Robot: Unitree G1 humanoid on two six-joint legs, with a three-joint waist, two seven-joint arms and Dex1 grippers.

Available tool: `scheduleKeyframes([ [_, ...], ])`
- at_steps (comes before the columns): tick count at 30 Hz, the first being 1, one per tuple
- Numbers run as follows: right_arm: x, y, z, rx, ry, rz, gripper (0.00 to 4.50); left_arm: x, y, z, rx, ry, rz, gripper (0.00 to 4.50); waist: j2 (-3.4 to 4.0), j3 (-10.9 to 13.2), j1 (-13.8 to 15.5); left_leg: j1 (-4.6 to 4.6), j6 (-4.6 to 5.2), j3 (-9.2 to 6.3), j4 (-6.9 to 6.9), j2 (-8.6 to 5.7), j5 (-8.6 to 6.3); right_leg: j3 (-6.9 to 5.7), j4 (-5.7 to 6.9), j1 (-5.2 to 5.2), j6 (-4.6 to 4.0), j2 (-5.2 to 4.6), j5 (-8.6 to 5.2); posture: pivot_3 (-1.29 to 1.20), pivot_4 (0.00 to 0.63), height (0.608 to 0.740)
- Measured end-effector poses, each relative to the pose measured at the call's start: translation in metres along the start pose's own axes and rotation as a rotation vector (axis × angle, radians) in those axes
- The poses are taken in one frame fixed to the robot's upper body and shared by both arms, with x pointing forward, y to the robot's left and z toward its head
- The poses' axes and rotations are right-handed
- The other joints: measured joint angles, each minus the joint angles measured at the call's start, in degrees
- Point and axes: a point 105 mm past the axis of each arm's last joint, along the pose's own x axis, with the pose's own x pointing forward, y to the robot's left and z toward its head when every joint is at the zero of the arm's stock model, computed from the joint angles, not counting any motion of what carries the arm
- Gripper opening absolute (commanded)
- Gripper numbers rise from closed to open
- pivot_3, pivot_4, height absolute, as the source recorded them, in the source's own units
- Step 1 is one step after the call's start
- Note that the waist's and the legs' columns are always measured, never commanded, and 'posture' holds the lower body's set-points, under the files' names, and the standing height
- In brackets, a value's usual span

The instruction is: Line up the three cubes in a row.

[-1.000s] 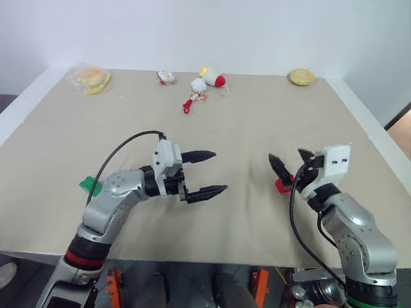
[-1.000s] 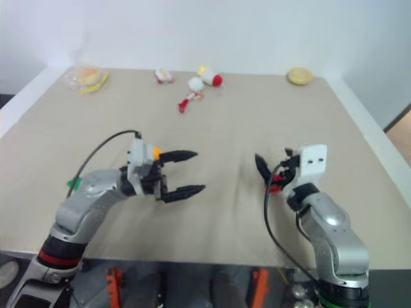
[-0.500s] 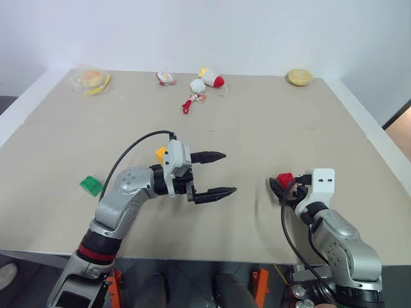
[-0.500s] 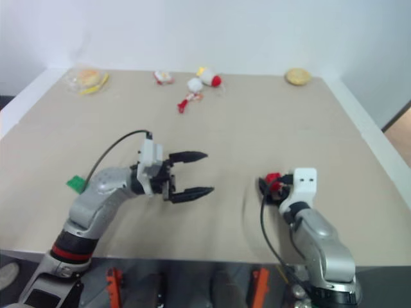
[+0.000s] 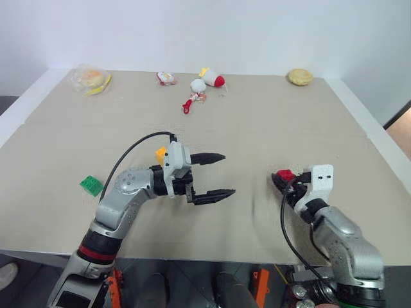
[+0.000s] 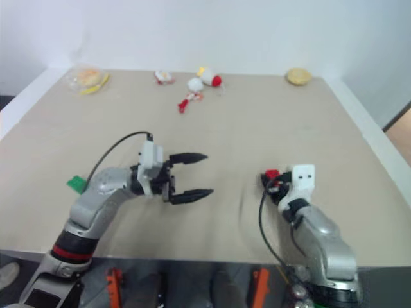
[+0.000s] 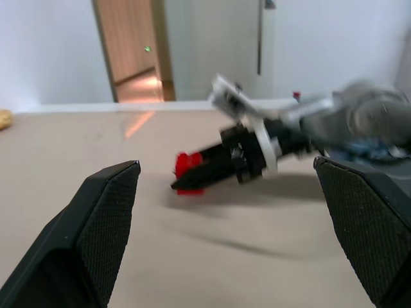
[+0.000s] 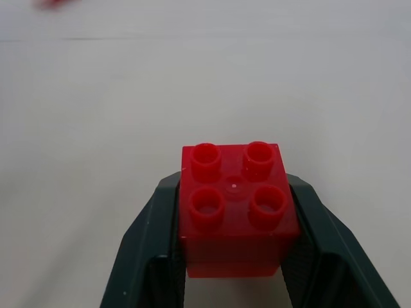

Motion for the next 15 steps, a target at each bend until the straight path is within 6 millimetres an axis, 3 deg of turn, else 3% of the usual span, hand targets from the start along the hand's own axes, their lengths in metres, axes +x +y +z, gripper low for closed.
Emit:
scheduleKeyframes([
  [3, -0.009, 0.034, 0.018, -0.105, 0.002, 0.338, 1.29, -0.012, -0.003, -0.004, 0.01, 0.052, -0.048, 4.5, 0.0, 0.0, 0.0, 0.06, 0.02, -0.07, -0.01, 0.05, -0.01, -0.07, 0.0, 0.04, -0.05, 0.06, -0.01, 0.0, 0.15, 0.737],
  [8, -0.016, 0.072, 0.019, -0.246, 0.067, 0.746, 1.29, -0.03, -0.01, -0.013, 0.013, 0.117, -0.123, 4.5, -0.02, 0.0, 0.0, 0.15, 0.02, -0.04, 0.0, 0.06, -0.01, -0.06, 0.0, 0.08, -0.11, 0.05, 0.02, 0.0, 0.15, 0.737],
  [11, -0.019, 0.085, 0.008, -0.283, 0.11, 0.913, 1.29, -0.036, -0.013, -0.016, 0.009, 0.138, -0.146, 4.5, -0.04, 0.0, 0.1, 0.06, 0.01, -0.03, 0.04, 0.06, -0.01, -0.07, -0.02, 0.04, -0.09, 0.04, 0.01, 0.0, 0.15, 0.737],
  [15, -0.015, 0.083, -0.005, -0.354, 0.133, 1.012, 1.29, -0.048, -0.015, -0.021, -0.008, 0.173, -0.135, 4.5, -0.04, 0.0, 0.1, 0.04, 0.0, 0.01, 0.04, 0.06, -0.02, -0.06, -0.03, 0.01, -0.07, 0.03, 0.0, 0.0, 0.15, 0.737],
])
